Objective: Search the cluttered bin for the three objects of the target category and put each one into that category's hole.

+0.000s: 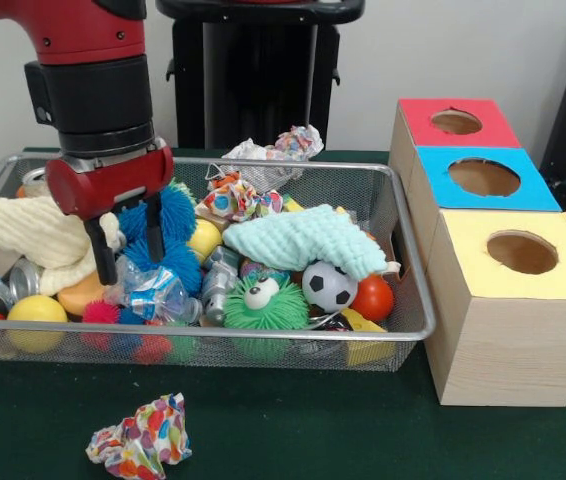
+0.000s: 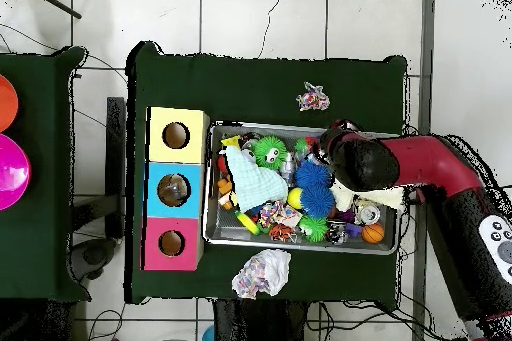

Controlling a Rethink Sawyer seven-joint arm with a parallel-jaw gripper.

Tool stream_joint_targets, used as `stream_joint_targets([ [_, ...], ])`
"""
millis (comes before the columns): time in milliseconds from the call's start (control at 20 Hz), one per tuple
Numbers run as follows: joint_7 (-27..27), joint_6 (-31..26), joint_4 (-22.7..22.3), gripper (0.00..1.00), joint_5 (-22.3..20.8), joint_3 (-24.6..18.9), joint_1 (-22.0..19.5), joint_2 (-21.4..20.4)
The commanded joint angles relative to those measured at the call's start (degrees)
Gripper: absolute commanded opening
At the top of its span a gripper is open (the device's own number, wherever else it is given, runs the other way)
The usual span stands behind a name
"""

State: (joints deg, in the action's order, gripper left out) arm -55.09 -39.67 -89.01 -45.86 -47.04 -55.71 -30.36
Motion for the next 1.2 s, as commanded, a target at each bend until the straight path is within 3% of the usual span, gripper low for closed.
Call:
stream_joint_targets([
  [50, 15.45, -2.73, -2.96, 1.0, -4.05, -0.24, 1.52, 1.72],
  [1200, 12.51, 2.59, -3.92, 1.0, -8.63, 0.72, 0.9, 4.97],
])
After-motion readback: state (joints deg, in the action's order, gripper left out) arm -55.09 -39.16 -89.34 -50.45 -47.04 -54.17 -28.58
